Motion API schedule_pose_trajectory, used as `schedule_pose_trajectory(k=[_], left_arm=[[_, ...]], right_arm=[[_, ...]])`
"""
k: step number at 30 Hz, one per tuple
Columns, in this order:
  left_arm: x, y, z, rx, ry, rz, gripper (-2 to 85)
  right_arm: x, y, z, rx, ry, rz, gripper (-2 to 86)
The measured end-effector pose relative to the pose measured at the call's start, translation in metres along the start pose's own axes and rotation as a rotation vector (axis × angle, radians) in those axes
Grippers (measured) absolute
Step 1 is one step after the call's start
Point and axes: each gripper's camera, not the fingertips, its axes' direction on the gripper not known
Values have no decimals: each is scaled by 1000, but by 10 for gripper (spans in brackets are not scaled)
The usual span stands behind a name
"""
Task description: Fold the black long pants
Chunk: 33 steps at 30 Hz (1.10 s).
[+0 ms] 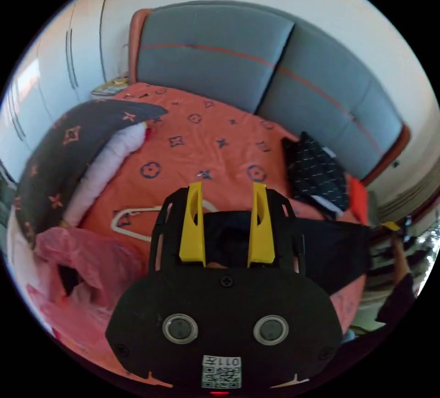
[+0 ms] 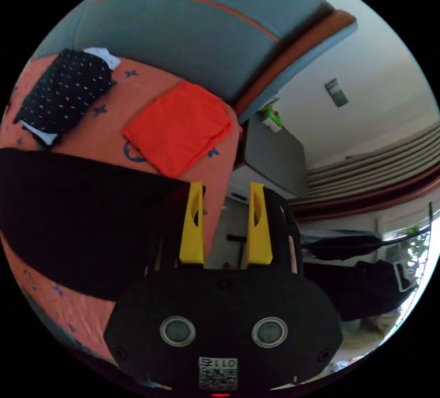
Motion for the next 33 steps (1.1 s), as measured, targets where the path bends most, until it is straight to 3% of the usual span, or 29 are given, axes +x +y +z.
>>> schedule_pose_trajectory(k=[3,6,10,13,18,25,33], left_arm=[[15,41,-20,5,162,79,127],[50,102,-37,-41,154,292,123],[109,206,-30,-186,-165,739,133],[143,271,-14,-185,-420,933,141],[182,331,20,-145,-699,1166,141],[197,355,71,-187,-924,1251,131],[207,365,87,-87,-1003,1339,107]], right_arm=[[-12,48,-9,16,-158,-84,122],[-46,109,-14,64,-168,-239,123],[-107,187,3,59,22,-403,130],[-151,224,17,129,278,-517,129],[-194,232,36,198,441,-569,114],[-226,231,81,184,626,-760,88],[-239,228,101,209,699,-753,86]])
